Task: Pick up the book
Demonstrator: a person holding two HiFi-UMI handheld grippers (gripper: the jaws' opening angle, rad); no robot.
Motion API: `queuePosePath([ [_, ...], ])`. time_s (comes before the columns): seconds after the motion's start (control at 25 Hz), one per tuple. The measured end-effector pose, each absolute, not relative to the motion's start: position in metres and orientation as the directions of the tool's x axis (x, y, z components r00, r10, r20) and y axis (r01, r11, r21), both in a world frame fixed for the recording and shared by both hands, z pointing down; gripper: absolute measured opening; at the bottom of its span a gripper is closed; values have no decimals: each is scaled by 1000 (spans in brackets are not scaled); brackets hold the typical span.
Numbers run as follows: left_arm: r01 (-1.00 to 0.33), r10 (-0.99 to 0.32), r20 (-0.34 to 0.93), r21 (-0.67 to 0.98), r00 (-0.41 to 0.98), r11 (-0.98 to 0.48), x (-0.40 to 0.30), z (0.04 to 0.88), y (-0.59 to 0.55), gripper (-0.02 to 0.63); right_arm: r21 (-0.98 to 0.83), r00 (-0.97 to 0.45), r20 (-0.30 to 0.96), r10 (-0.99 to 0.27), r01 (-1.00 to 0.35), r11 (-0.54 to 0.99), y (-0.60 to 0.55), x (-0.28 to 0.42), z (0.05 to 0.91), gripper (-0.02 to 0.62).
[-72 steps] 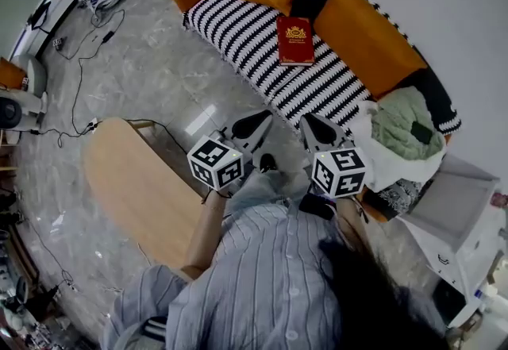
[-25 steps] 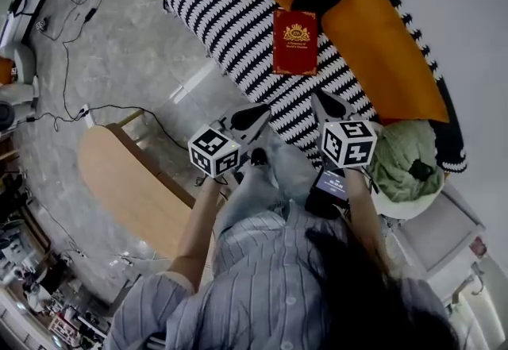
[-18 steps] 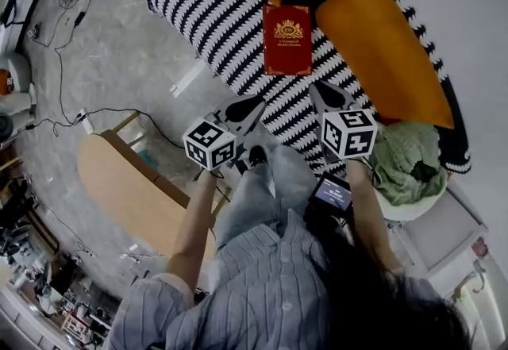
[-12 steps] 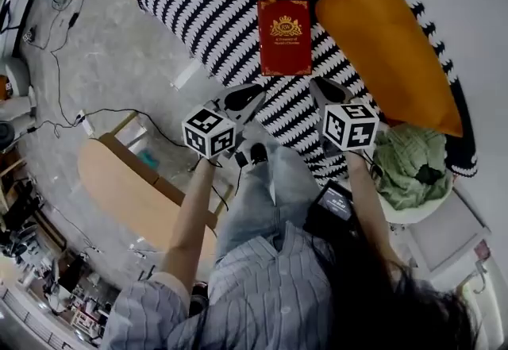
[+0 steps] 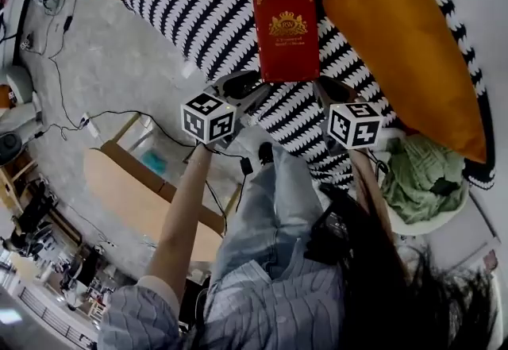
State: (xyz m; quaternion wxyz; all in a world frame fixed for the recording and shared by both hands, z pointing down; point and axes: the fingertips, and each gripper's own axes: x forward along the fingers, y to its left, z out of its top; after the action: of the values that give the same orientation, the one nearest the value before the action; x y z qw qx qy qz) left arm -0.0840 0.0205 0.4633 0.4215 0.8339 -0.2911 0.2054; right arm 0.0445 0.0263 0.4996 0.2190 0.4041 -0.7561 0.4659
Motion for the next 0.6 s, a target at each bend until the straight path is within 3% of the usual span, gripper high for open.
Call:
queuePosePath([
  [0.2,-672,-266,631,583,729,-457,-101,500,-4,196,-532,-557,722,-409,-826,186,14,37,532,44],
  [0.52,-701,-316,626,639,713,-317,-108,544,-41,222,-570,-565,721,-402,-813,119,13,51,569,52],
  [0.6,-703,-320,627,649,710,-291,-110,555,-47,232,-591,-602,701,-382,-790,162,13,46,573,159],
])
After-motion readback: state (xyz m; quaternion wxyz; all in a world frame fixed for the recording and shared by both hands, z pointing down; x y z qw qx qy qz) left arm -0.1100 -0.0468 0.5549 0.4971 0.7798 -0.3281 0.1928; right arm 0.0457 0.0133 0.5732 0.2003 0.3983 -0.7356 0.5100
